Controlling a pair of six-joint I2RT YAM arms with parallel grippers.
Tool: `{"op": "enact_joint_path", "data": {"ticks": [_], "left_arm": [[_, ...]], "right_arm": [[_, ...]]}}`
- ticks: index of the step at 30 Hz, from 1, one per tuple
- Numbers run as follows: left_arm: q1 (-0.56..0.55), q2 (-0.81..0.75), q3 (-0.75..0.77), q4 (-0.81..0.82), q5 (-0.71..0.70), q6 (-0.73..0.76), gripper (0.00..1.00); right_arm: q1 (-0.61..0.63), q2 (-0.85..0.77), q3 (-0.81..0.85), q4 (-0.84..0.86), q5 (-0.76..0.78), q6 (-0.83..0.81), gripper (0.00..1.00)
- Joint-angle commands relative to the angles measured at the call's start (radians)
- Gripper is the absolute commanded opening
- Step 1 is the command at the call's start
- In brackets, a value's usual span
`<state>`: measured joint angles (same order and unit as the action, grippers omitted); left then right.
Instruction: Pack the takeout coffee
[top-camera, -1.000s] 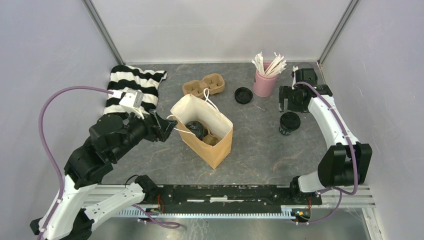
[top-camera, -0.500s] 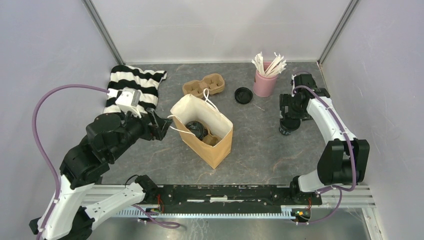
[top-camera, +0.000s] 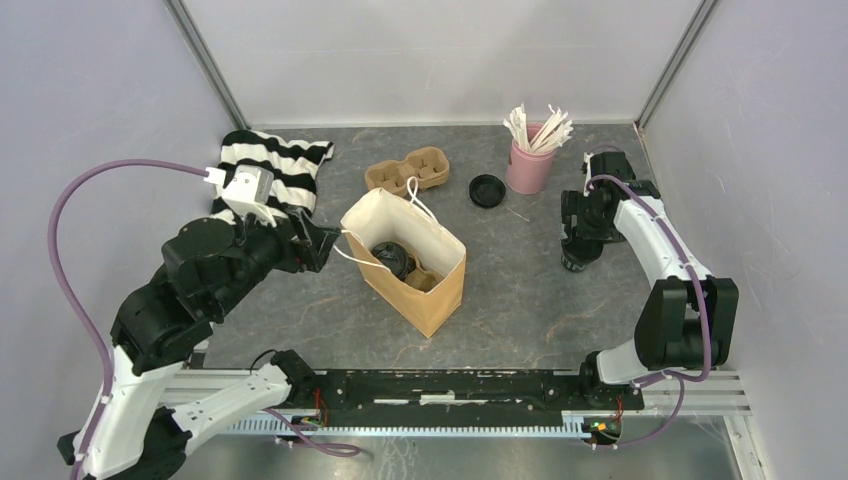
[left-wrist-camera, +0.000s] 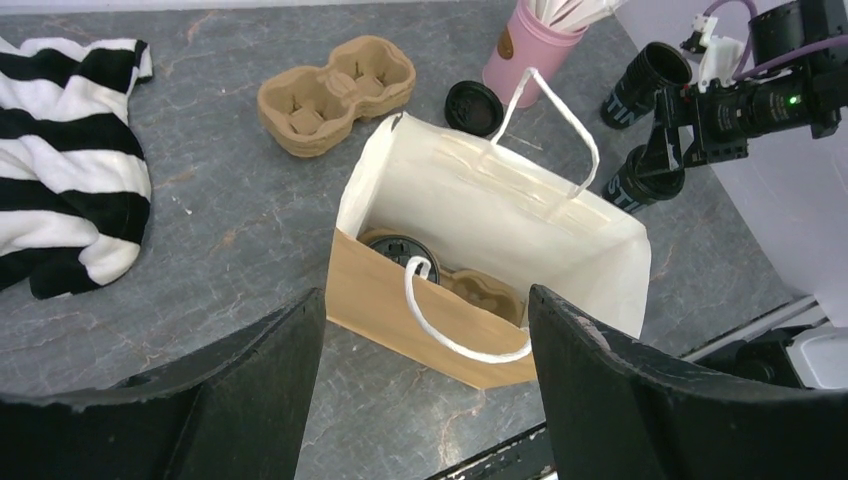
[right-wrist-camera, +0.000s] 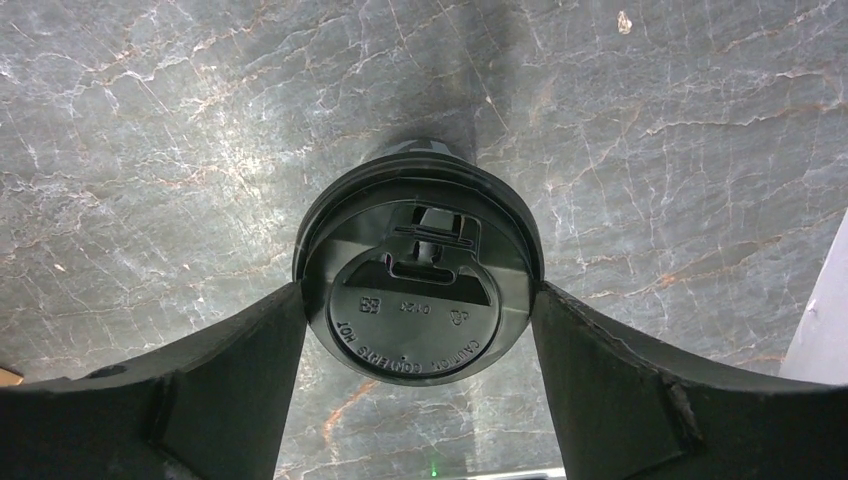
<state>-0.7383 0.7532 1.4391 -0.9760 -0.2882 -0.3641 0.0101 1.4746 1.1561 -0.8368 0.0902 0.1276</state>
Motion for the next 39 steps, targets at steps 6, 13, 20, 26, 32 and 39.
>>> {"op": "enact_joint_path", "data": {"ticks": [6,13,20,26,32,39], "left_arm": [[-0.004,0.074,0.127,-0.036,-0.074,0.015,0.81],[-0.004,0.224,0.250,-0.106,-0.131,-0.060,0.83],[0.077,0.463,0.443,-0.206,-0.097,-0.088,0.91],[0.403,0.600,0.456,-0.231,0.338,-0.018,0.83],[0.419,0.633,0.346,-0.178,0.501,0.032,0.80],[0.419,0.675,0.216,-0.139,0.493,0.077,0.67]], "right_arm": [[-0.004,0.002,-0.034,0.029,-0.040,-0.016,0.79],[-0.005,-0.031,-0.008,0.008,-0.069,-0.039,0.74],[-0.005,-0.134,0.019,-0.019,-0.177,-0.090,0.74],[0.019,-0.260,0.051,-0.009,-0.275,-0.120,0.69],[0.152,-0.301,0.174,0.019,-0.397,-0.155,0.67],[0.287,-0.265,0.421,-0.022,-0.442,-0.169,0.66]]}}
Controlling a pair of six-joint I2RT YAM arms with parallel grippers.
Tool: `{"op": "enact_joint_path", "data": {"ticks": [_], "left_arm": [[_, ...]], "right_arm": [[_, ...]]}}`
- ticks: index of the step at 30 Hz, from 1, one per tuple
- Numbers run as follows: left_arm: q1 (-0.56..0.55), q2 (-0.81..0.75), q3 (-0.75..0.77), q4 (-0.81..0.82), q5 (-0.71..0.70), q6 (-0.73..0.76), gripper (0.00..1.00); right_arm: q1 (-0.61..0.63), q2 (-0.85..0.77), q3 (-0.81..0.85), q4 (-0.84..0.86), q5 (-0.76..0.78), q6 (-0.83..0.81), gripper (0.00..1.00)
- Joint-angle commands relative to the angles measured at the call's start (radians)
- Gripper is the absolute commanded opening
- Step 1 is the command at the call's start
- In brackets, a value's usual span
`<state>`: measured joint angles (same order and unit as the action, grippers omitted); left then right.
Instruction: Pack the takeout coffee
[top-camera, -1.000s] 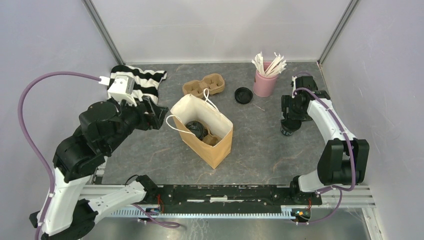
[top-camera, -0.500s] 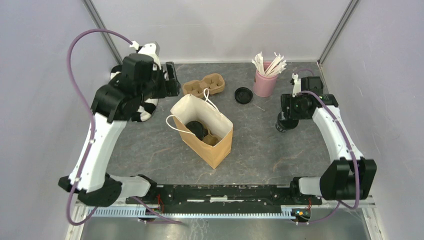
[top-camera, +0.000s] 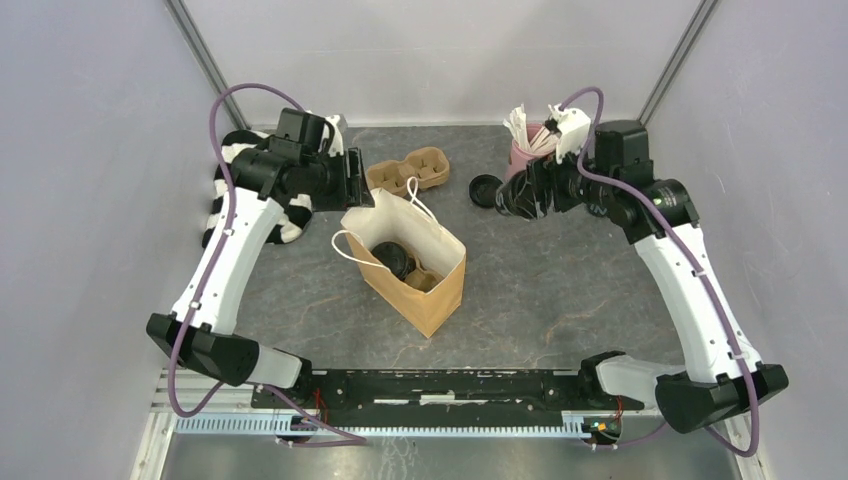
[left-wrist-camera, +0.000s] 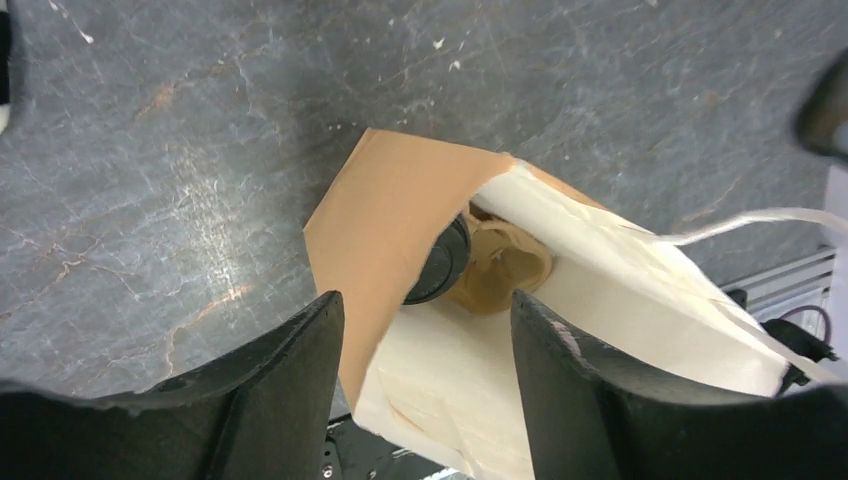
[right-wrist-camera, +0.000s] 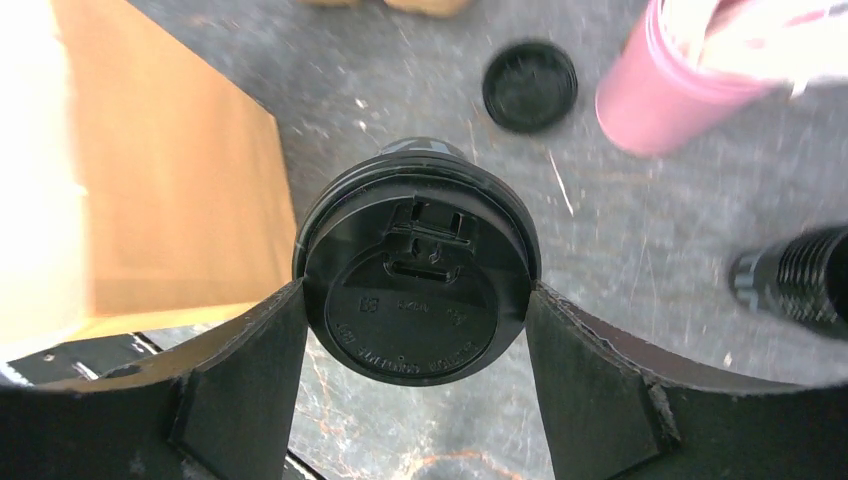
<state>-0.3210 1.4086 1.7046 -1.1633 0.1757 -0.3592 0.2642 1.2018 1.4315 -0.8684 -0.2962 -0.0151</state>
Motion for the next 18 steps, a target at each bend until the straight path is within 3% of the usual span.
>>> {"op": "enact_joint_path", "data": {"ticks": [1,4,9,18], "left_arm": [[0.002,0.019,-0.067,0.065,0.016,0.076,0.65],[0.001,0.008,-0.113,0.112,-0.049,0.071,0.58],[-0.002,-0.039,-0.198,0.189,-0.104,-0.038,0.37],[-0.043,-0.213,-0.358,0.203,-0.173,-0.270,0.24]], "right_arm": [[0.044,0.011,0.180,0.011,-0.075,-0.027,0.66],[0.083,0.021,0.274,0.028,-0.141,-0.028,0.65],[0.177,0.073,0.380,0.069,-0.248,-0.001,0.64],[0.422,0.215,0.567,0.097,-0.230,0.074,0.62]]}}
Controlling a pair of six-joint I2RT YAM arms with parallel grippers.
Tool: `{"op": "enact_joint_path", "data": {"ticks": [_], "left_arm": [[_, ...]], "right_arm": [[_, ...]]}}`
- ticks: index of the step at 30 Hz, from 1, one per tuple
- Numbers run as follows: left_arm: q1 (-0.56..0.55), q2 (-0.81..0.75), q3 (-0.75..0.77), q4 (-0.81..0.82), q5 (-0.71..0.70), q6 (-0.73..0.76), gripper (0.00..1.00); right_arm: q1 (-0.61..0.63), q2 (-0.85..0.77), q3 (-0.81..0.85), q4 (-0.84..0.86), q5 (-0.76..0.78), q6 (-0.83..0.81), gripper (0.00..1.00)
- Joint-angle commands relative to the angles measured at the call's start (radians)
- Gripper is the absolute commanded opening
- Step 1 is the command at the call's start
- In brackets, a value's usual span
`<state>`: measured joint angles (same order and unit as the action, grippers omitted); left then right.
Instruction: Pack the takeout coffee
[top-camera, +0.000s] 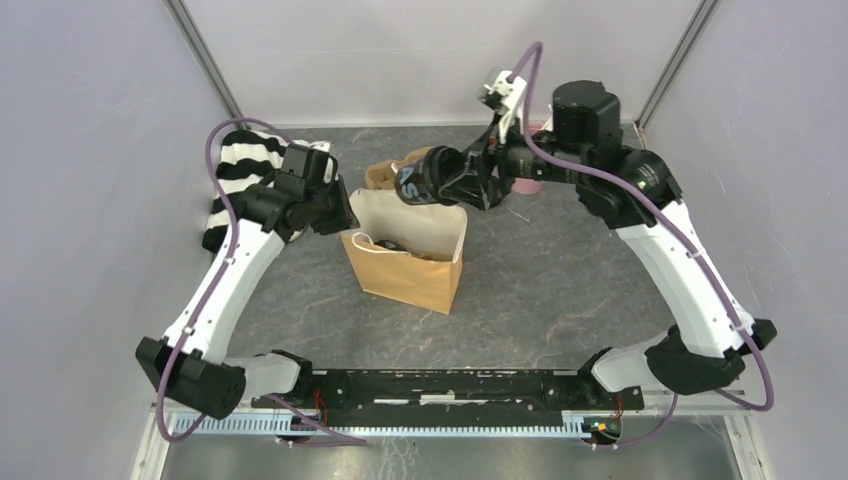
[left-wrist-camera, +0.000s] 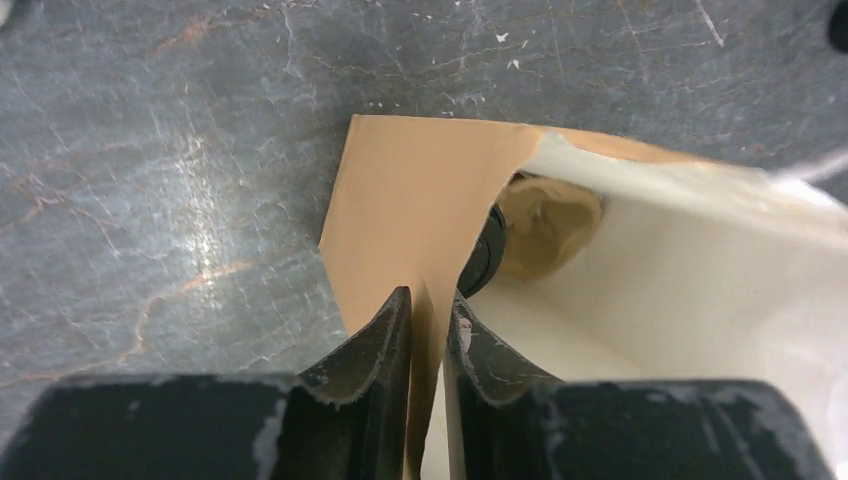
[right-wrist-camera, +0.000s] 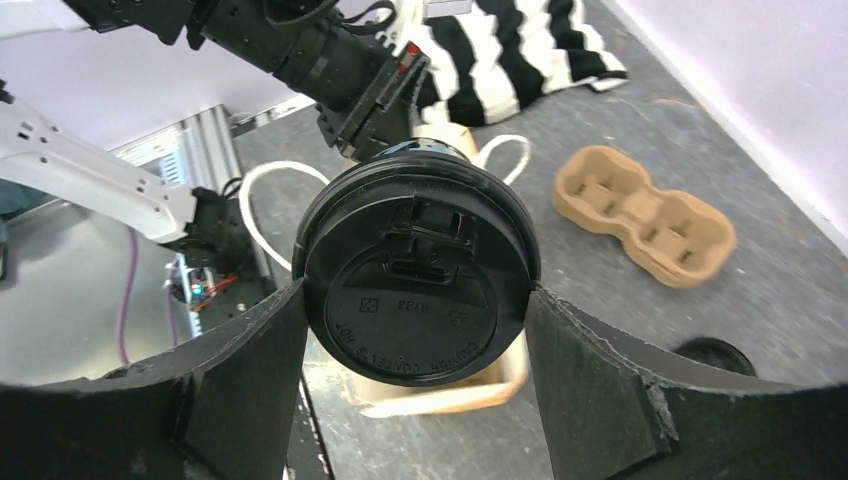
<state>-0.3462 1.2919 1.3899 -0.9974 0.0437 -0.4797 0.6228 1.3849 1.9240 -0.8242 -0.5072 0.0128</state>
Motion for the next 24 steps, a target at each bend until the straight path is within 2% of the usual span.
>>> {"op": "enact_joint_path", "data": {"ticks": [1,4,7,11,18,24], "left_arm": [[-0.019,-0.115,-0.056,0.037,-0.041,-0.170,0.24],[-0.022,-0.148,-0.079,0.038,-0.026,-0.199,0.32],[-0.022,-0.153,-0.070,0.034,-0.014,-0.186,0.45],[-0.021,-0.113,-0.038,0.008,-0.031,-0.135,0.51],[-0.021,-0.040,0.036,-0.007,-0.084,0.007,0.50],[-0.022,0.014,0.070,0.023,-0.089,0.087,0.42]], "right_arm": [[0.090,0.039,0.083,0.054,-0.018,0.048,0.62],[0.156,0.047,0.073,0.055,0.009,0.039,0.61],[0.190,0.057,0.065,0.019,0.044,0.002,0.61],[0.227,0.088,0.089,-0.074,0.150,-0.099,0.60],[0.301,0.143,0.097,-0.171,0.371,-0.194,0.57],[0.332,0.189,0.113,-0.216,0.467,-0.235,0.57]]}}
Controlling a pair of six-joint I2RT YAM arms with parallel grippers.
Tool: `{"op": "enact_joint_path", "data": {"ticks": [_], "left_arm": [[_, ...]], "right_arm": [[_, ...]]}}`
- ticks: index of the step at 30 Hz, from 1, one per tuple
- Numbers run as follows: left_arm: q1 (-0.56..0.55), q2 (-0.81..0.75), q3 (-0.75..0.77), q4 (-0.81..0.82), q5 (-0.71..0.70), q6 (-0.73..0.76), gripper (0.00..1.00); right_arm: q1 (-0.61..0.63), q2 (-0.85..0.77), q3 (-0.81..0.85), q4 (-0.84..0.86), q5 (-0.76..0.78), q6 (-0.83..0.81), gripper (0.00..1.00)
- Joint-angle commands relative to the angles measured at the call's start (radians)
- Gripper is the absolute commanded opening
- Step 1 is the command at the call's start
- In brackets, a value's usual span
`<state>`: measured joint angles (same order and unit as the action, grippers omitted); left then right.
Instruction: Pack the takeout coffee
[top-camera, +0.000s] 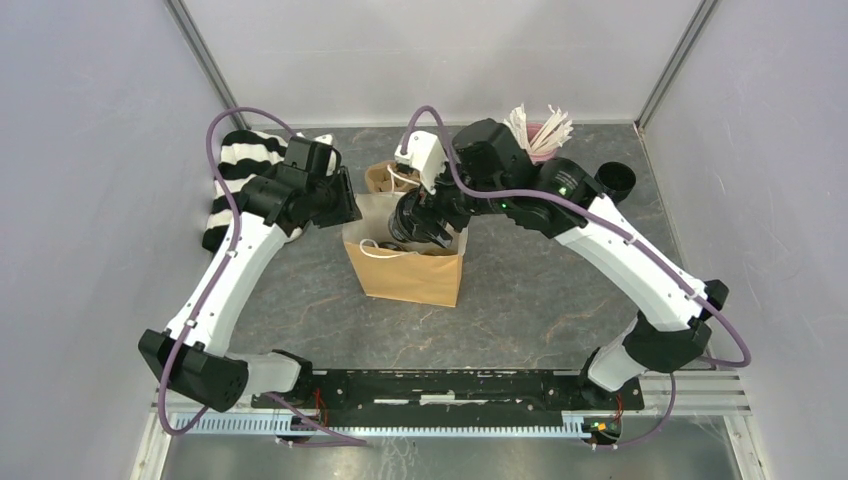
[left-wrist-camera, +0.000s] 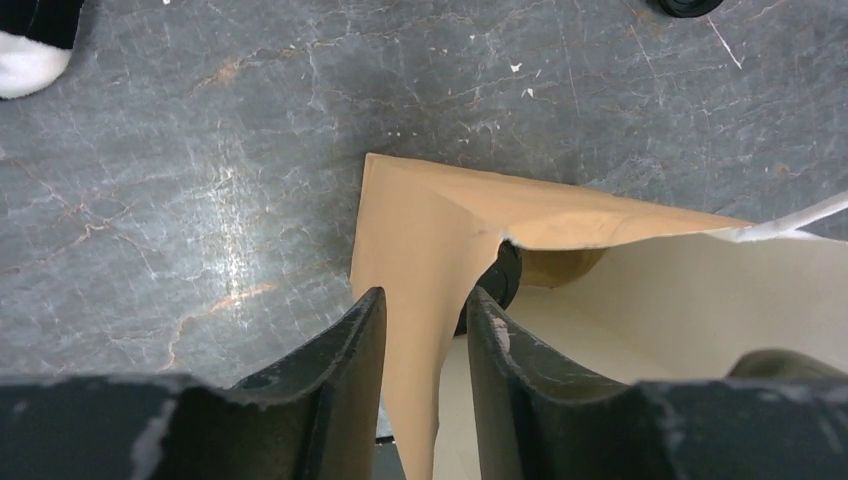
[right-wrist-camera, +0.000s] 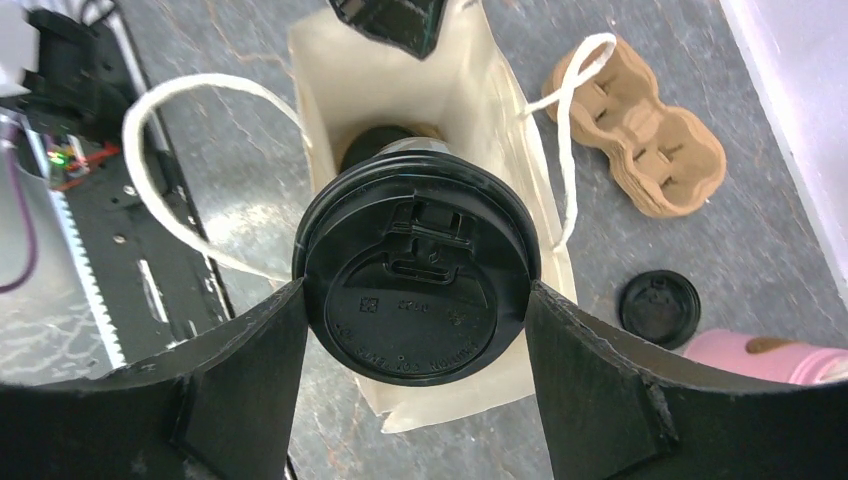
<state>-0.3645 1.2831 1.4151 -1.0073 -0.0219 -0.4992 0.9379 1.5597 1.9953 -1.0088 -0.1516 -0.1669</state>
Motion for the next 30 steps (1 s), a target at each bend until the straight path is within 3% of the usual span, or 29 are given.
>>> {"op": "enact_joint_path", "data": {"ticks": [1,8,16,30], "left_arm": [[-0.004,0.028,0.041,0.042,-0.021,0.114,0.40],[-0.004,-0.013,-0.011,0.133,-0.026,0.156,0.16],[-0.004,-0.127,-0.160,0.273,0.002,0.197,0.02],[-0.003,-0.378,-0.439,0.597,0.017,0.264,0.02]], "right_arm": [[0.024,0.019,0.040,-0.035,0.121,-0.060,0.57],[0.070,0.053,0.016,-0.068,0.232,-0.077,0.55],[0.134,0.118,0.040,-0.105,0.314,-0.058,0.53],[0.199,0.097,-0.007,-0.062,0.385,-0.063,0.51]]}}
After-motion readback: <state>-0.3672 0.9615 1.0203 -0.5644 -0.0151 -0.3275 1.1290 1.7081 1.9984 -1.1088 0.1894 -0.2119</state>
